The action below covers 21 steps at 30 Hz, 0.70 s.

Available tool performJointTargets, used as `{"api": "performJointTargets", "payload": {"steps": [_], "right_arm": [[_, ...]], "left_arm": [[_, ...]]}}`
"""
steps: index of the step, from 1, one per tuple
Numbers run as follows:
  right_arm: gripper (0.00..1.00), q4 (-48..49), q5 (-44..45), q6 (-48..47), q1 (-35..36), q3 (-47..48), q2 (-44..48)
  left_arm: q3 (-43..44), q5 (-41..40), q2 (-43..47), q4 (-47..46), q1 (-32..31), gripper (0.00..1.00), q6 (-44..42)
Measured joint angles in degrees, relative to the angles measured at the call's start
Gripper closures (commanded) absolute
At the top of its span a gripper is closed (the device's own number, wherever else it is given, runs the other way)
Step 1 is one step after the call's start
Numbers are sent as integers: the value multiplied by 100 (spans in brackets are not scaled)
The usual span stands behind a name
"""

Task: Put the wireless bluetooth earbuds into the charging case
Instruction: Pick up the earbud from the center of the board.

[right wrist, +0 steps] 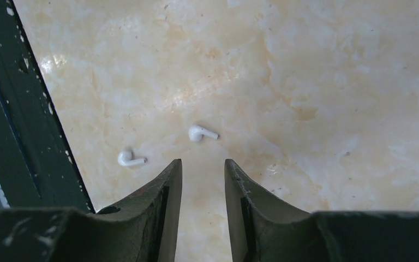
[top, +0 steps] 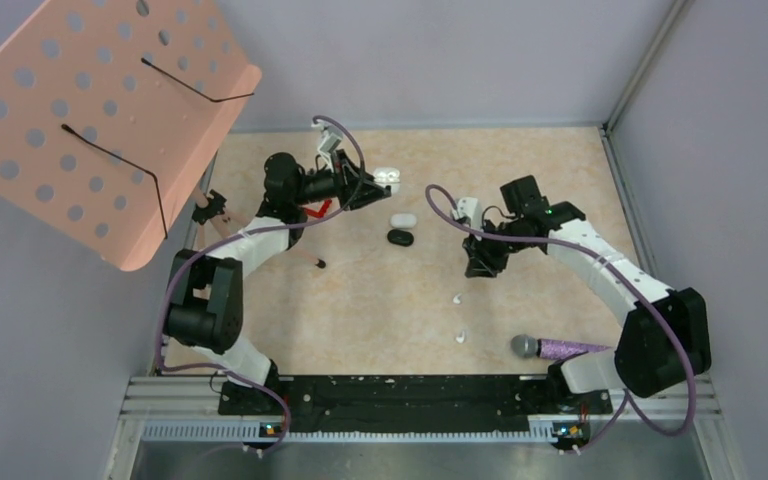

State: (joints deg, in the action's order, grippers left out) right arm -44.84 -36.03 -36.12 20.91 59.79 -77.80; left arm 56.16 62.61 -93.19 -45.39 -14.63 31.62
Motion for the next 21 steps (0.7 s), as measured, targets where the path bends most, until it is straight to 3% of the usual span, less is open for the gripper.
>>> {"api": "performJointTargets", "payload": {"steps": [9,15,21], "right_arm": [[75,90,485,-1423,649,-129,-715],[77,933,1414,-1180,1331,-850,-350],[82,1095,1825,-883,1504,-1294,114]], "left_arm": [[-146,-328,157,334,363,100,44],[-151,-551,199,621,420,100,-17],[-151,-682,199,782,487,100,-33]]}}
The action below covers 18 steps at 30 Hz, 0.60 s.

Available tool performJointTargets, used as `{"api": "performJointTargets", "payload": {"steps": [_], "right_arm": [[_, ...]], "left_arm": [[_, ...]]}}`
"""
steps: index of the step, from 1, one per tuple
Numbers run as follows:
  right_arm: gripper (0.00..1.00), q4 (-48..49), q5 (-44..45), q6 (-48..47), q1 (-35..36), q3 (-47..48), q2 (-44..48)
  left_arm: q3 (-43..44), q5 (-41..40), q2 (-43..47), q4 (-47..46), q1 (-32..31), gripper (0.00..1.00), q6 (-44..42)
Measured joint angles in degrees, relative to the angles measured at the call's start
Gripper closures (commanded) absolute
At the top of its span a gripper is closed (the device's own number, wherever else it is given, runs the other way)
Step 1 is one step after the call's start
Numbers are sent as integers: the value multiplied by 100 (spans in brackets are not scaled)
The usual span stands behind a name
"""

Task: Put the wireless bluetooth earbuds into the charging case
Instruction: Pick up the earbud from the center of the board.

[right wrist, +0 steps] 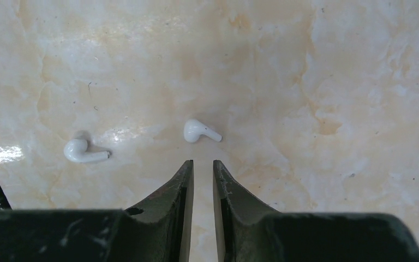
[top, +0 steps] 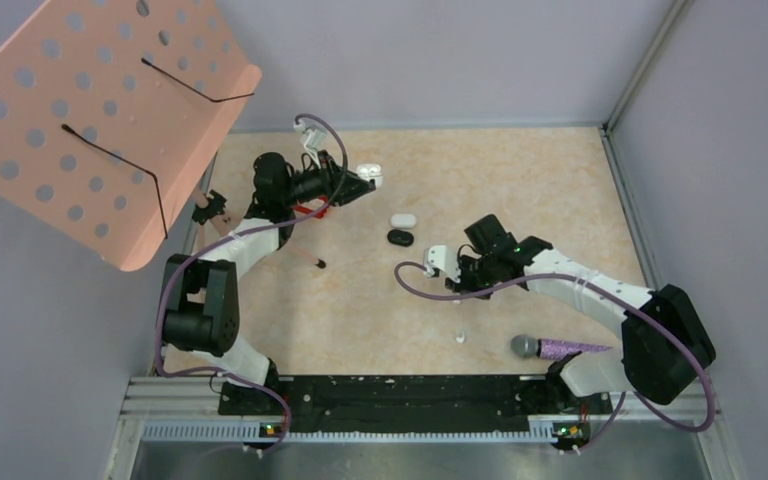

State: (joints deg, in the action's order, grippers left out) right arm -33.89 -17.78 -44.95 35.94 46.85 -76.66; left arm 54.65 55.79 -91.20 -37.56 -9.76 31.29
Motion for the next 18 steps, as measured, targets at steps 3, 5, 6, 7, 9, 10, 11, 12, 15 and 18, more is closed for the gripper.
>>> {"api": "performJointTargets", "payload": {"steps": [3,5,6,7,9,10,11,12,15,18], "right_arm": [[82,136,2,2,7,-70,11],[82,177,-31,-2,13,-166,11],[82,181,-52,-9,20,-232,11],[82,175,-83,-24,28,-273,11],[81,177,-151,-52,42,-337,11],[81,164,-168,-76,59,-337,11],[80,177,-186,-101,83,-337,11],[80,199,-199,-116,120,-337,11],[79,258,-212,-153,262,-337,-9],[78,361,-181,-155,378,-337,-96]], "left_arm": [[0,-26,0,79,24,100,-2],[0,-39,0,122,31,100,-4],[0,-42,0,136,31,100,-4],[0,-44,0,157,31,100,-7],[0,-44,0,177,35,100,-11],[0,-42,0,186,35,100,-11],[0,-42,0,190,35,100,-13],[0,-42,0,201,35,100,-13],[0,-44,0,210,44,100,-13],[0,-76,35,234,66,100,-13]]}}
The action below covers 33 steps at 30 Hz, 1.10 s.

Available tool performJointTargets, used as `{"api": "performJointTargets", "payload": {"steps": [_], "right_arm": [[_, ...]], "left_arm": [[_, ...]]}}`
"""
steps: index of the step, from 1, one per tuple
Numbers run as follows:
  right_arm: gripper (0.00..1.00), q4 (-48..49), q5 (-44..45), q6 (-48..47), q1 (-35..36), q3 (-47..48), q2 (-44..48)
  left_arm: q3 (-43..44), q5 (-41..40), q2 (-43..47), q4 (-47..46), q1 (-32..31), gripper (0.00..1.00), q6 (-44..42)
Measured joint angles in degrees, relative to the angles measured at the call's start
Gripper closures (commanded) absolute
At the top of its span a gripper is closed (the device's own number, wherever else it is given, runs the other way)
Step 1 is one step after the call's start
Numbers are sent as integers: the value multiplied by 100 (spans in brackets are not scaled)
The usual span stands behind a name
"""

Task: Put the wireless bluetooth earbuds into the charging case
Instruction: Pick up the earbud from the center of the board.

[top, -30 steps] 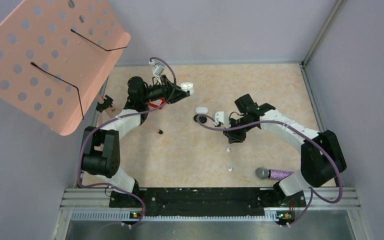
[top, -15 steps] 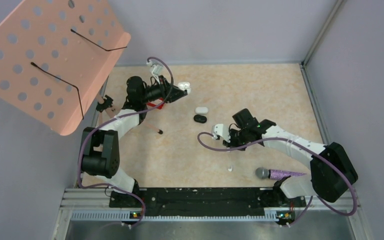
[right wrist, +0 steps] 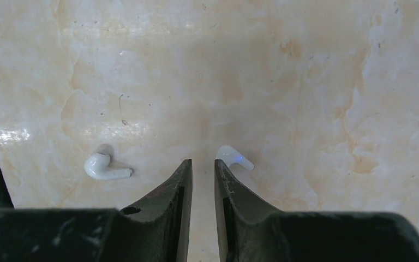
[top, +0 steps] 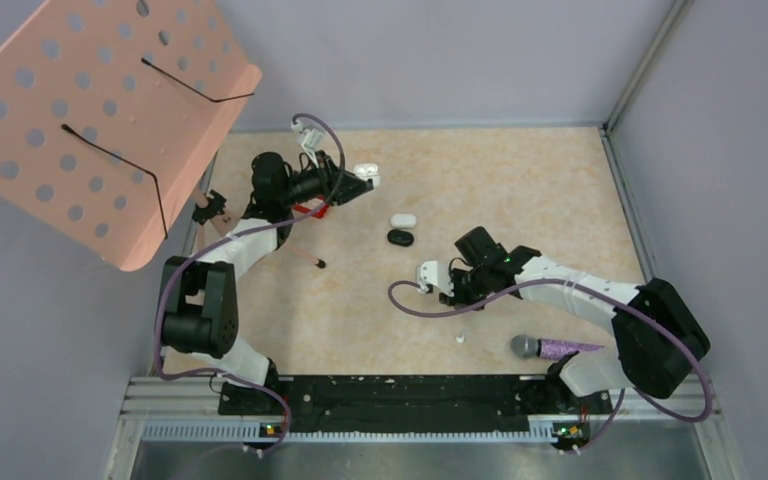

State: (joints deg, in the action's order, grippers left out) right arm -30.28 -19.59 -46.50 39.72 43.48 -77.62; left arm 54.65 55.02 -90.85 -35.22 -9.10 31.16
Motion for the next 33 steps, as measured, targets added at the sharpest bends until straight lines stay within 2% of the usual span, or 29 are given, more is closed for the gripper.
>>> {"api": "performJointTargets", "payload": {"steps": [13,22,24,27,33], "right_arm": [[72,264,350,2,37,0,-369],[71,435,431,2,42,2,-645],[73,435,444,2,61,2,-656],[83,444,435,2,76,9,-686],[95,492,470,15,90,70,-693]], "left_arm": [[-15,-70,116,11,24,100,7],[-15,-72,114,9,44,100,46],[-15,-72,114,7,44,100,46],[-15,-72,114,7,44,100,48],[-15,-68,114,7,46,100,50]]}}
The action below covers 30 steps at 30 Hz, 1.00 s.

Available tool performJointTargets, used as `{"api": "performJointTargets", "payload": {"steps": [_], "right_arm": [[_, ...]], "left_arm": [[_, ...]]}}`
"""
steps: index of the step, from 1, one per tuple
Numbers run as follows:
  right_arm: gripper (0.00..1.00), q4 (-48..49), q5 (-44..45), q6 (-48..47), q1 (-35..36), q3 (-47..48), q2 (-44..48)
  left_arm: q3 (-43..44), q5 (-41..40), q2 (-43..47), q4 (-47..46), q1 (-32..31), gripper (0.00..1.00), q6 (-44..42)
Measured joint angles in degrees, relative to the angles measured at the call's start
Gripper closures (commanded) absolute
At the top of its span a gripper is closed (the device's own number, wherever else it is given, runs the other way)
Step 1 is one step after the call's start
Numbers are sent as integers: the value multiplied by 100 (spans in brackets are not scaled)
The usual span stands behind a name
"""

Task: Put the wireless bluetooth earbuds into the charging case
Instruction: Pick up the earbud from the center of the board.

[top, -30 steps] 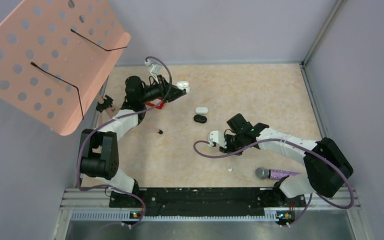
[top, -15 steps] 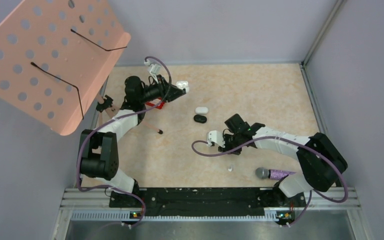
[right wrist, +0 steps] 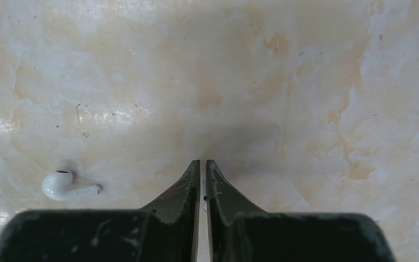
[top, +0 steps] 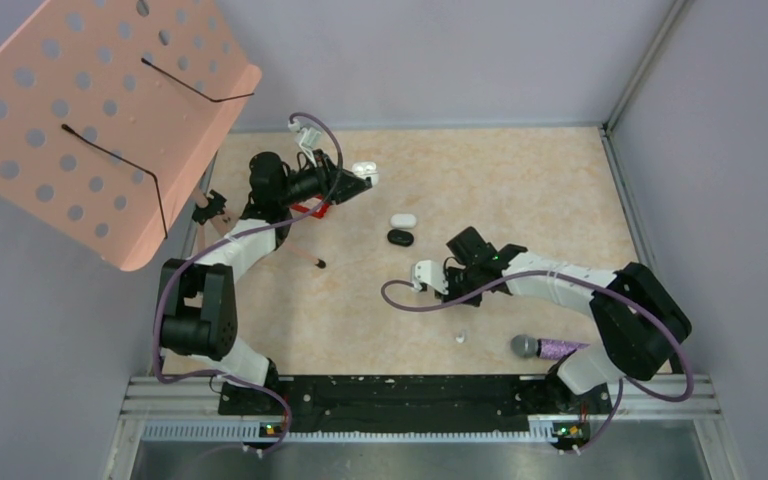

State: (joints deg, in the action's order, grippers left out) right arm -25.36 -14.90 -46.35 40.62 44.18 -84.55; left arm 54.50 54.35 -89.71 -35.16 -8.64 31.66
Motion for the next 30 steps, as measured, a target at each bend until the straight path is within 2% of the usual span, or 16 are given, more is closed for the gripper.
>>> {"api": "performJointTargets", "payload": {"steps": [2,5,8,10,14,18,30], "right_arm": [[97,-149,11,37,-4,66,7],[94,-551,-195,151,-138,376,17],[95,-841,-439,319,-358,778,57],[91,-903,-575,455,-514,935,120],[77,-1012,-706,673,-632,957,129],[72,-1163,-828,846,-632,973,-63],[71,-1899,-597,1362,-632,1982,-1290]], "left_arm": [[0,4,0,2,0,100,0],[0,31,-4,2,0,100,-2],[0,57,-17,-2,0,100,-2],[0,72,-33,-2,0,100,-2],[0,90,-72,2,0,100,-2],[-4,120,-81,4,0,100,-2],[-103,127,-81,55,0,100,-31]]}}
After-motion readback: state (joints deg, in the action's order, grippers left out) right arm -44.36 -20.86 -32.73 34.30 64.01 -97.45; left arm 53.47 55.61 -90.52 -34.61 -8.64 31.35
